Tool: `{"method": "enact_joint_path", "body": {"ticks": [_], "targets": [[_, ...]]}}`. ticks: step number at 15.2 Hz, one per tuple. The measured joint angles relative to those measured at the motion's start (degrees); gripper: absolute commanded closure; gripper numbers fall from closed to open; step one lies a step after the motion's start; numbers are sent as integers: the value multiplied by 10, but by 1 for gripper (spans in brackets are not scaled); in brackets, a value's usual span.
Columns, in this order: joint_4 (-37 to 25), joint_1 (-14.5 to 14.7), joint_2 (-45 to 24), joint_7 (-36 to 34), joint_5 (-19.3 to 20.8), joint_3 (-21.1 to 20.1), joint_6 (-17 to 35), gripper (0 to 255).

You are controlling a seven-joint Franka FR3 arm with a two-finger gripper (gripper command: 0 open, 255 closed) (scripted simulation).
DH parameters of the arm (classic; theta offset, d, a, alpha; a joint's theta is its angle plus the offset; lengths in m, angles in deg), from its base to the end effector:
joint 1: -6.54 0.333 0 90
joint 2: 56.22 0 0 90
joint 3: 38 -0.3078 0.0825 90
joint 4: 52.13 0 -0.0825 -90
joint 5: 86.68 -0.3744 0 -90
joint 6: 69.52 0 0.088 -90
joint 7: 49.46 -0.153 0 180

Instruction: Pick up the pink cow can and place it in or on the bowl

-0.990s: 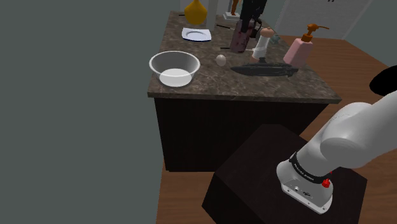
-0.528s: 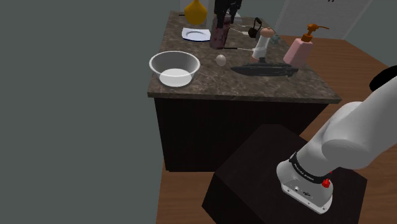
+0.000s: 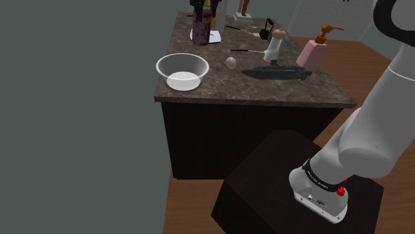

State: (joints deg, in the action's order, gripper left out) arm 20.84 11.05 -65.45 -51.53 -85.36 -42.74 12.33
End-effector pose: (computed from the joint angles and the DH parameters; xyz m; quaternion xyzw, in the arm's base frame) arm 0.5712 0.0850 0.6029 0.9982 0.0605 -0.0023 0.0050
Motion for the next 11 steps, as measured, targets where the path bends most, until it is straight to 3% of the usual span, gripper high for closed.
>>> {"method": "enact_joint_path", "body": {"ticks": [5, 7, 11], "targets": [[-206, 38, -140, -41, 17, -15, -67, 255], [-217, 41, -153, -45, 19, -15, -66, 255], [-146, 38, -128, -47, 16, -16, -20, 255]]}}
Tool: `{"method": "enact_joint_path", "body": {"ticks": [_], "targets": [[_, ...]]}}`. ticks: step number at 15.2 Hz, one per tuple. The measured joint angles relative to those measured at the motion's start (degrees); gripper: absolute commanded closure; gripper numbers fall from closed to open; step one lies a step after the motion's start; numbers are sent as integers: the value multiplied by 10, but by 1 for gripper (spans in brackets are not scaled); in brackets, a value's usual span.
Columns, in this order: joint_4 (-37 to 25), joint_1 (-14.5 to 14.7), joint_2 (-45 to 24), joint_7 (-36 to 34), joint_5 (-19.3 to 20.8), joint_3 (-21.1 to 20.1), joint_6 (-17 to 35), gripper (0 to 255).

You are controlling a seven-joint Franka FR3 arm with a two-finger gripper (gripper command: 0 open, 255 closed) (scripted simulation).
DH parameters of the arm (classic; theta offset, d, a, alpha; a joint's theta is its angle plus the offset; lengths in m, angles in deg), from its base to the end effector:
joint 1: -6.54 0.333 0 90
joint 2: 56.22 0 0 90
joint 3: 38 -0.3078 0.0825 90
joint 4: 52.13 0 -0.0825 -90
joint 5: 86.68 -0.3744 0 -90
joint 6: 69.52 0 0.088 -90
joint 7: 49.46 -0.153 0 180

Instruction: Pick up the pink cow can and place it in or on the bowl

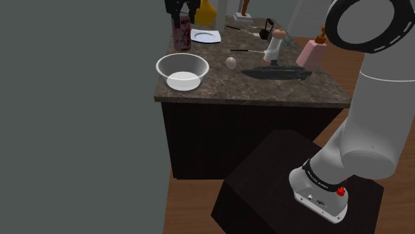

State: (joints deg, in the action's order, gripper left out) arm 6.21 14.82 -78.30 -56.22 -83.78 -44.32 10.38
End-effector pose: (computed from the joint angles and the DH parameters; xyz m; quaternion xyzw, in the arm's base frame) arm 0.6190 0.1368 0.5781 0.9982 0.0601 -0.0027 0.0048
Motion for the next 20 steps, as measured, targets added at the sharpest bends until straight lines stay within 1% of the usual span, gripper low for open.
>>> {"method": "enact_joint_path", "body": {"ticks": [6, 13, 20], "targets": [[95, -5, 32, 0, -4, 0, 64, 255], [173, -7, 48, 0, -5, 0, 125, 255], [187, -8, 51, 1, -6, 1, 136, 255]]}}
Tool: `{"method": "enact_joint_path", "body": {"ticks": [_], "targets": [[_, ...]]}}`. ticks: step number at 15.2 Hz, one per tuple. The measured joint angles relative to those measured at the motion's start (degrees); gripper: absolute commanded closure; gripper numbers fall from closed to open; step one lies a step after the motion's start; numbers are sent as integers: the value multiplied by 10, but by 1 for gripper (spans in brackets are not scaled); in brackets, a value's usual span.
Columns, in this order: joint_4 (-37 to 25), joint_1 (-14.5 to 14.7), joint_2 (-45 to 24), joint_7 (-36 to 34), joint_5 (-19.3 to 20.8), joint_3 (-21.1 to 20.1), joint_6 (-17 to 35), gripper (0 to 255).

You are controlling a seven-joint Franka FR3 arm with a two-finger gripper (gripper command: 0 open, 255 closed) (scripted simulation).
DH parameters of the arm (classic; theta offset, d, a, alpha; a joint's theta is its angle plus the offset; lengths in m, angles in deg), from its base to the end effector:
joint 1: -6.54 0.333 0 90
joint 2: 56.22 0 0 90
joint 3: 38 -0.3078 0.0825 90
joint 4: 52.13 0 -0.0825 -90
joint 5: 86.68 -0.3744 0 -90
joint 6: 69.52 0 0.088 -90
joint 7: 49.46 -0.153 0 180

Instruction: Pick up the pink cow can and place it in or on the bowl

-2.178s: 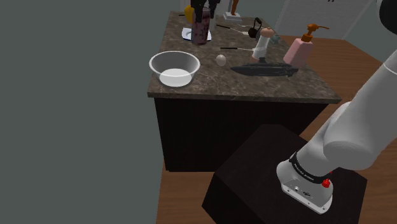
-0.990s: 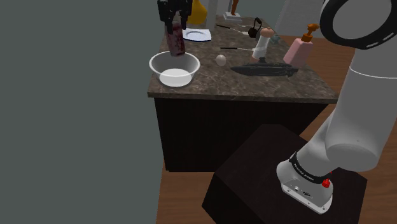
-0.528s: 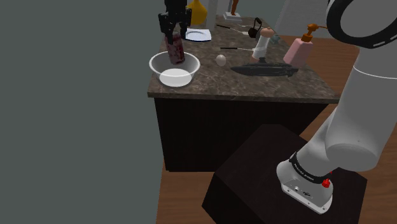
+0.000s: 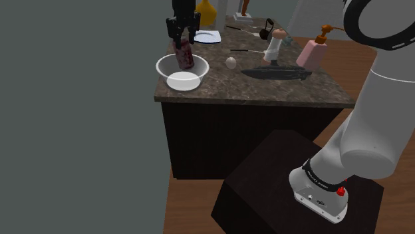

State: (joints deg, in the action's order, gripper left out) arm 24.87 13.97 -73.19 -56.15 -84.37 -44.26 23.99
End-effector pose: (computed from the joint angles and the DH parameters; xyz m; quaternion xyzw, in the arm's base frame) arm 0.6198 0.1361 0.5069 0.9982 0.0600 -0.0024 0.0047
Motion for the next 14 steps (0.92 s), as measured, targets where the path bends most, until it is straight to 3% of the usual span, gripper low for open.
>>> {"method": "enact_joint_path", "body": {"ticks": [1, 7, 12, 14], "targets": [[0, 0, 0, 0, 0, 0, 0, 0], [0, 0, 0, 0, 0, 0, 0, 0], [-102, 4, -25, -1, 3, -1, -76, 0], [-113, 4, -27, 0, 3, -1, -85, 0]]}}
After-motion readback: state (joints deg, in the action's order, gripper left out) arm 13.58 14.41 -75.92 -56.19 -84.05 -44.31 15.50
